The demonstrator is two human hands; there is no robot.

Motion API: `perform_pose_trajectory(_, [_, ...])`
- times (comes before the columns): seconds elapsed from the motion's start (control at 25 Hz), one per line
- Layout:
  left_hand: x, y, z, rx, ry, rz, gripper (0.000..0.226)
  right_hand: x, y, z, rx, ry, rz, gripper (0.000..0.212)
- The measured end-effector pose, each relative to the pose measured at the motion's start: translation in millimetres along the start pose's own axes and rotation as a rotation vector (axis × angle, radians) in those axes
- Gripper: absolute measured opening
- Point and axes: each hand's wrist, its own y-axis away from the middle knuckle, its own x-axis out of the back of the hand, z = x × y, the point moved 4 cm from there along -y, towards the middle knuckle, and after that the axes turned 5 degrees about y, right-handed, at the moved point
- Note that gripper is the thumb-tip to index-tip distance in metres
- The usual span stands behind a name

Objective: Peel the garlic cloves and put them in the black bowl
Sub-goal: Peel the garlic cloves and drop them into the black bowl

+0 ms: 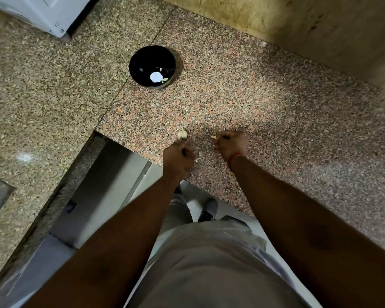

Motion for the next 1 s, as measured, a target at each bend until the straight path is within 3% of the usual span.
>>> perform_pose_trajectory(0.08, [-2, 7, 6, -0.08, -0.069, -0.044, 0.012, -2, 6, 2, 0.089, 0.096, 0.018, 0.022])
perform_pose_trajectory(0.2, [-9, 13, 10, -0.146, -0.151, -0.134, 0.011, -4, 21, 2, 0.381, 0.358, 0.018, 0.025])
perform_pose_trajectory(0.32, [-10, 15, 7, -0.164, -0.214, -0.14, 0.014, -13, 33, -1, 0.769, 0.55, -0.114, 0.034])
perform_pose_trajectory(0.4, [-6, 19, 5, -0.149, -0.217, -0.103, 0.019, -22, 35, -5, 0.891, 0.668, -0.247, 0.039])
perform_pose_trajectory(0.6, [7, 27, -8, -0.082, -0.222, -0.069, 0.021, -40, 34, -12, 1.021, 0.964, -0.385, 0.022])
perform_pose_trajectory(0.72, [10, 32, -11, -0.038, -0.238, -0.059, 0.021, -41, 42, -10, 1.051, 1.022, -0.333, 0.021])
perform_pose_trajectory(1.0, [9, 50, -14, 0.017, -0.254, -0.074, 0.014, -31, 68, 17, 0.928, 1.029, -0.15, 0.03])
